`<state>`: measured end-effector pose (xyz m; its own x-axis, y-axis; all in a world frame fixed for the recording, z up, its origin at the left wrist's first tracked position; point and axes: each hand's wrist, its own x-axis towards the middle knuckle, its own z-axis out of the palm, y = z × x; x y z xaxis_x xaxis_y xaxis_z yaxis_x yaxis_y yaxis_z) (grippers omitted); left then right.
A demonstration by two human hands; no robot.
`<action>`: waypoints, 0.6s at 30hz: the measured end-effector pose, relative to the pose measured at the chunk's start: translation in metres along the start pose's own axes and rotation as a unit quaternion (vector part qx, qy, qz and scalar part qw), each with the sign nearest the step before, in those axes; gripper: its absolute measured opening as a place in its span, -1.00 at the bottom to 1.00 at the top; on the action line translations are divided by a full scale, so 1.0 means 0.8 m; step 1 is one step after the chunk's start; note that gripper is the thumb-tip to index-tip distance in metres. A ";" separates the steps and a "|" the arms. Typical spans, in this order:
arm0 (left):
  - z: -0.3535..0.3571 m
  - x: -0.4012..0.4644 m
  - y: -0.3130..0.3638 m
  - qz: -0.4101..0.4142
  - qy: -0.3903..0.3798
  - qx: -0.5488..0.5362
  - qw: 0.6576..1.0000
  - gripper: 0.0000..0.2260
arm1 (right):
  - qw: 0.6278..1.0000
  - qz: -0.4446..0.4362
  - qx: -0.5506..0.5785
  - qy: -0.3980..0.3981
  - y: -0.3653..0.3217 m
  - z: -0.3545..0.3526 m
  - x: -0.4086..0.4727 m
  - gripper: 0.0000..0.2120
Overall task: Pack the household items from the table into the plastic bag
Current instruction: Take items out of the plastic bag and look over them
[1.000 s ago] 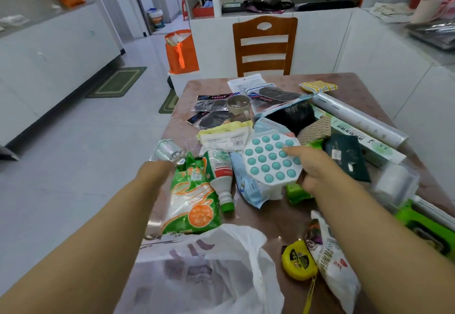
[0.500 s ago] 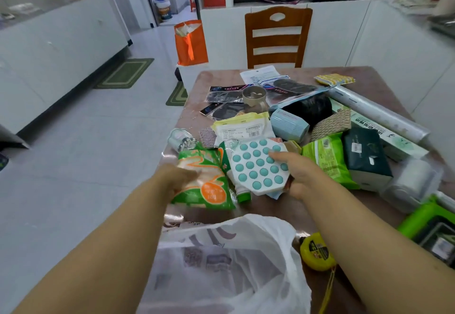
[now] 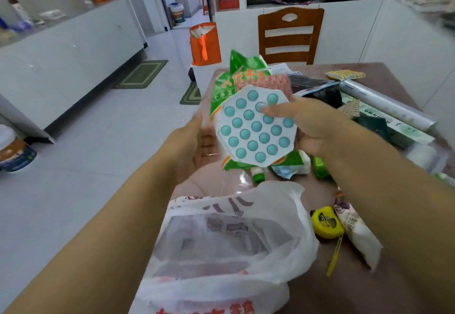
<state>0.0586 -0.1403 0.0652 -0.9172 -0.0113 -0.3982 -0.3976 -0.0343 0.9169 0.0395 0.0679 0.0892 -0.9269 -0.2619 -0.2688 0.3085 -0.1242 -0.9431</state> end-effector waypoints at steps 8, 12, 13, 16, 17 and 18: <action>-0.103 -0.038 -0.077 0.006 -0.016 0.616 0.788 -0.63 | 0.993 -0.114 0.023 -0.035 0.028 0.060 -0.071 -0.56; -0.123 -0.017 -0.104 0.042 0.038 0.634 0.771 -0.80 | 0.997 -0.060 -0.016 -0.051 0.104 0.061 -0.057 -0.43; -0.127 -0.013 -0.107 0.045 0.050 0.577 0.814 -0.77 | 0.996 -0.043 -0.052 -0.056 0.115 0.053 -0.053 -0.41; -0.122 -0.013 -0.109 0.060 0.071 0.398 0.912 -0.78 | 0.960 0.005 -0.265 -0.091 0.128 0.027 -0.046 -0.26; -0.119 -0.012 -0.108 0.058 0.066 0.355 0.931 -0.77 | 0.934 0.022 -0.337 -0.117 0.126 0.021 -0.044 -0.28; -0.115 -0.011 -0.107 0.058 0.053 0.316 0.945 -0.74 | 0.909 0.043 -0.386 -0.152 0.123 0.014 -0.042 -0.34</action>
<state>0.1025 -0.2295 -0.0122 -0.9612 -0.0797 -0.2641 -0.2605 0.5770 0.7741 0.1031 0.0534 0.0078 -0.7689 -0.5053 -0.3917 0.0259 0.5875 -0.8088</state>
